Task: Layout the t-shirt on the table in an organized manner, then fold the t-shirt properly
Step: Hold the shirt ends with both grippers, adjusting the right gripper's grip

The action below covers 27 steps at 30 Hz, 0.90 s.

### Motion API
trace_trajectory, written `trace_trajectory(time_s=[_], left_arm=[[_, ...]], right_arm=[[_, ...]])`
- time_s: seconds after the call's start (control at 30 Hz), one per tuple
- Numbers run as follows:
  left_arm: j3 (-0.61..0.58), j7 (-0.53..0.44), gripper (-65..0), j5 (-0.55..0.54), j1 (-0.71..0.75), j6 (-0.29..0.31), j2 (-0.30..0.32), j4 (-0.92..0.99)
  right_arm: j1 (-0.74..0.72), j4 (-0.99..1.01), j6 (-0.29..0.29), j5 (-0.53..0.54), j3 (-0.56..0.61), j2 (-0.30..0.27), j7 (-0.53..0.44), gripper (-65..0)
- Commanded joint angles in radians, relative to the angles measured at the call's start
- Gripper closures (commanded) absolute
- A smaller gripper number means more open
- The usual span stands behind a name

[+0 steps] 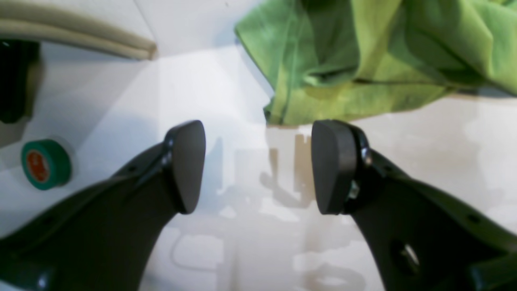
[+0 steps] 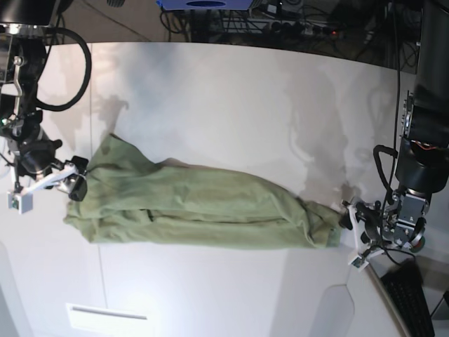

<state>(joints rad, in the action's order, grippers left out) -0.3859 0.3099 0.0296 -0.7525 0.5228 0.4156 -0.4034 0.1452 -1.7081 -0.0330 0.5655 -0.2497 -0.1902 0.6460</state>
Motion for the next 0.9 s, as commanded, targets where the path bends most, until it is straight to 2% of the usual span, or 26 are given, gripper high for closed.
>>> trace_trajectory(time_s=[0.0, 0.17, 0.4, 0.67, 0.73, 0.87], left_arm=[[0.003, -0.010, -39.7, -0.006, -0.032, -0.010, 0.010, -0.012], [-0.002, -0.008, -39.3, 0.000, -0.025, -0.008, -0.021, -0.010], [-0.002, -0.012, -39.0, 0.002, -0.020, -0.005, -0.103, 0.047], [-0.003, -0.004, -38.8, 0.002, -0.034, -0.002, -0.108, 0.050], [-0.003, -0.004, -38.8, -0.001, -0.031, 0.030, -0.110, 0.050], [0.005, -0.010, -38.8, 0.000, -0.031, 0.032, -0.117, 0.050]], right_arm=[[-0.008, -0.016, 0.003, 0.009, -0.004, -0.010, -0.025, -44.6], [0.001, -0.017, 0.003, 0.011, -0.004, -0.010, -0.025, -44.6], [0.003, -0.017, 0.003, 0.011, -0.006, -0.010, -0.025, -44.6], [0.003, -0.019, 0.003, 0.011, -0.004, -0.010, -0.025, -44.6], [0.003, -0.019, 0.003, 0.011, -0.004, -0.010, -0.025, -44.6], [0.000, -0.019, 0.003, 0.011, -0.004, -0.010, -0.025, -44.6]])
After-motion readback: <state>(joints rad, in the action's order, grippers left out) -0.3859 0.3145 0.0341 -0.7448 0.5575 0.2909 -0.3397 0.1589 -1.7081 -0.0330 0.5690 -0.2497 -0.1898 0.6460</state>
